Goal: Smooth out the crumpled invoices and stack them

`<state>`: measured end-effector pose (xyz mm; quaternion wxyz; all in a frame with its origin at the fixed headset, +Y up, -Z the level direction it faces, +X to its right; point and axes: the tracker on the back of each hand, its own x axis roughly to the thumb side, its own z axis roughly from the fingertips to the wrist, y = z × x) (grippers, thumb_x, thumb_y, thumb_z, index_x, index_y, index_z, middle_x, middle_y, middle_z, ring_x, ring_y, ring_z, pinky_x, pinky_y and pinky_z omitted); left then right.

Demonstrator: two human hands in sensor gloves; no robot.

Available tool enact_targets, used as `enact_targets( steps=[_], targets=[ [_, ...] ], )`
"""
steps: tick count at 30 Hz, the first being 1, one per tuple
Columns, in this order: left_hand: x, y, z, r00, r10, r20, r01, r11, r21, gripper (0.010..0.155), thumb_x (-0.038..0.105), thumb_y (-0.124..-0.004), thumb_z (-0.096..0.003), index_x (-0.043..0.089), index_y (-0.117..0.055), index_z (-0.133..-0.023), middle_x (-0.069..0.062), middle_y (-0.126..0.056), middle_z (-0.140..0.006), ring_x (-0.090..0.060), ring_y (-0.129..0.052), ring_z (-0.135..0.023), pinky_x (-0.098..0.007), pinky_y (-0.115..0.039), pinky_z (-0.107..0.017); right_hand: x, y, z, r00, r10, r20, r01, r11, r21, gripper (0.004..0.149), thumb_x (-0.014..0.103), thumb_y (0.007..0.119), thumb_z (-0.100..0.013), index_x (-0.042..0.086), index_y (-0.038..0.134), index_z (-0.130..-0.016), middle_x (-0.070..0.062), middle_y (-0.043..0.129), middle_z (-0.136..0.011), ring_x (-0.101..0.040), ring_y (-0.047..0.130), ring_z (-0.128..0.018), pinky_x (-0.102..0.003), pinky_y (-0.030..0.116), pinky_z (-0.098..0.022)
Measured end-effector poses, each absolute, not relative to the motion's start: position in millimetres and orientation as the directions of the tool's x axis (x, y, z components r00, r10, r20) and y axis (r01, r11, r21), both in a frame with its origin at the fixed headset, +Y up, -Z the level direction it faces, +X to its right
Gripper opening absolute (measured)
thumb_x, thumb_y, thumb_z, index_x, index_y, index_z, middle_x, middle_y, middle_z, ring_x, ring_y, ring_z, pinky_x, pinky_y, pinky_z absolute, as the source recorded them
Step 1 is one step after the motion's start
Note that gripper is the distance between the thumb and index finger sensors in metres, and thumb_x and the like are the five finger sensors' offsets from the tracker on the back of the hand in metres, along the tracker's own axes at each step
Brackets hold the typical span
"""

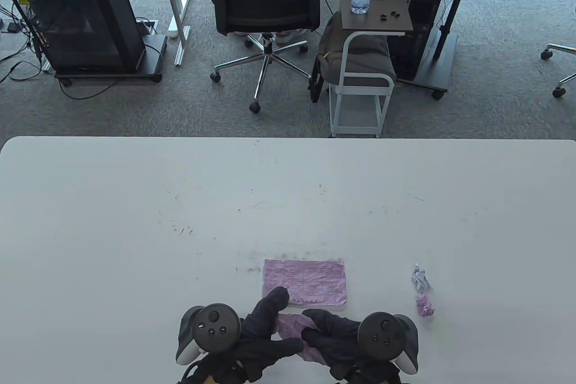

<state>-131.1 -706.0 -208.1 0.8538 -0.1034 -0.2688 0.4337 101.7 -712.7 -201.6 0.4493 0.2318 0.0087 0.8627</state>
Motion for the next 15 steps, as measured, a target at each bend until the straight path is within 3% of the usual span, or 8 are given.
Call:
enact_targets(
  steps=[2,5,9,15],
  targets=[
    [-131,-710,-209,0.468,0.822,0.326,-0.719,0.568,-0.4,0.071,0.036,-0.083,-0.055,0.001,-0.05,-0.107,-0.02,-0.08,-0.087,-0.035,-0.102,-0.062,-0.051,-0.087,-0.044,100,-712,-200,-0.477,0.782,0.402,-0.771,-0.591,0.236,0.04,0.029,0.081,-0.051,0.012,0.073,-0.086,-0.01,0.096,-0.059,-0.023,0.099,-0.037,-0.042,0.089,-0.03],
    [-132,-715,-213,0.433,0.859,0.274,-0.744,0.512,-0.429,0.059,0.024,-0.083,-0.0553,0.004,-0.059,-0.105,-0.013,-0.085,-0.082,-0.028,-0.103,-0.055,-0.047,-0.088,-0.042,99,-710,-199,-0.511,0.74,0.438,-0.749,-0.633,0.196,0.04,0.03,0.081,-0.051,0.012,0.074,-0.086,-0.009,0.097,-0.058,-0.022,0.099,-0.037,-0.042,0.09,-0.03],
    [-135,-720,-216,0.384,0.899,0.211,-0.757,0.437,-0.485,0.06,0.015,-0.084,-0.0537,0.01,-0.057,-0.107,-0.012,-0.079,-0.09,-0.03,-0.097,-0.064,-0.052,-0.083,-0.05,102,-707,-200,-0.525,0.734,0.43,-0.76,-0.632,0.15,0.04,0.031,0.081,-0.05,0.012,0.075,-0.085,-0.008,0.097,-0.055,-0.02,0.098,-0.034,-0.041,0.09,-0.028],
    [-135,-724,-219,0.474,0.85,0.23,-0.691,0.521,-0.501,0.06,0.01,-0.084,-0.0519,0.012,-0.059,-0.106,-0.01,-0.078,-0.091,-0.03,-0.096,-0.066,-0.052,-0.082,-0.052,114,-705,-202,-0.546,0.742,0.39,-0.781,-0.619,0.086,0.04,0.032,0.081,-0.051,0.011,0.075,-0.084,-0.006,0.097,-0.051,-0.018,0.097,-0.03,-0.039,0.089,-0.026]
  ],
)
